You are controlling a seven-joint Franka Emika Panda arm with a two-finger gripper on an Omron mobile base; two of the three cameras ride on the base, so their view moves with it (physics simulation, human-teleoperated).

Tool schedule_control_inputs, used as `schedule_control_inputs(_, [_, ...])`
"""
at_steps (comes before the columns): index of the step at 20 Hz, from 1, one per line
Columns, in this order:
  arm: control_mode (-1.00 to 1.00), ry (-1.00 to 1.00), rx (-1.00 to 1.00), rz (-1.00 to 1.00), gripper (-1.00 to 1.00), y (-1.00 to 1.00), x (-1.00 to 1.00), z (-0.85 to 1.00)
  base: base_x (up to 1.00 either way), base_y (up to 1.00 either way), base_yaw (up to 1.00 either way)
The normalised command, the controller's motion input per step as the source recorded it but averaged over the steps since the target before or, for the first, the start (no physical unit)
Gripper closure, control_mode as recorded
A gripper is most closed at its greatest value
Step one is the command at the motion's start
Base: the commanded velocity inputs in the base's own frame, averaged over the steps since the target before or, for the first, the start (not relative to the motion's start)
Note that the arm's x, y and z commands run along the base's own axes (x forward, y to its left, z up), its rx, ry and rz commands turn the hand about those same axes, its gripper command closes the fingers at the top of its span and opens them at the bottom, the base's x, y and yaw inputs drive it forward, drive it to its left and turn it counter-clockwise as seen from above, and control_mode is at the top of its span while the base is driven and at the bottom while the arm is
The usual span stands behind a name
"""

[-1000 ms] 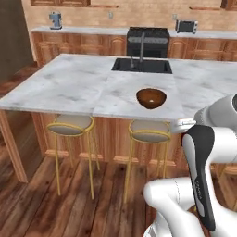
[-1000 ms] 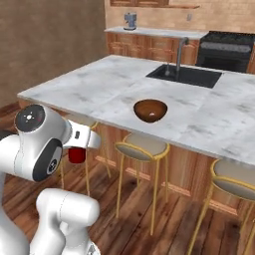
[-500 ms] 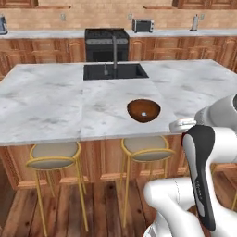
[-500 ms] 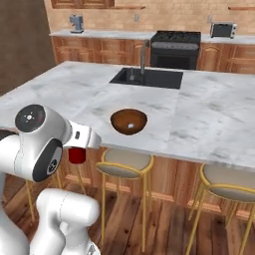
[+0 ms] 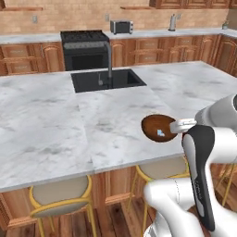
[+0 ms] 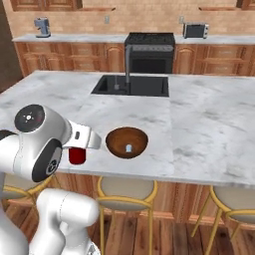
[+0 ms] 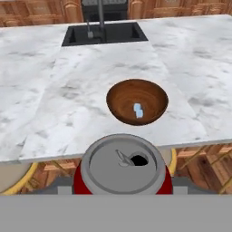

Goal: Open the fridge, grab two sodas, and place both sodas inside the bowl with ice on the dining counter.

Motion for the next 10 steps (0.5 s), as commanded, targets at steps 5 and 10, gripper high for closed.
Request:
schedule_control_inputs(5, [1.00,0.00,0.00,0.00,1.00,0.00,0.00,0.00,0.91,0.24,-0.16])
schedule_control_inputs(10, [-1.00,0.18,0.00,-0.05,1.00,0.00,0.77,0.06,0.19,0.02,-0.02])
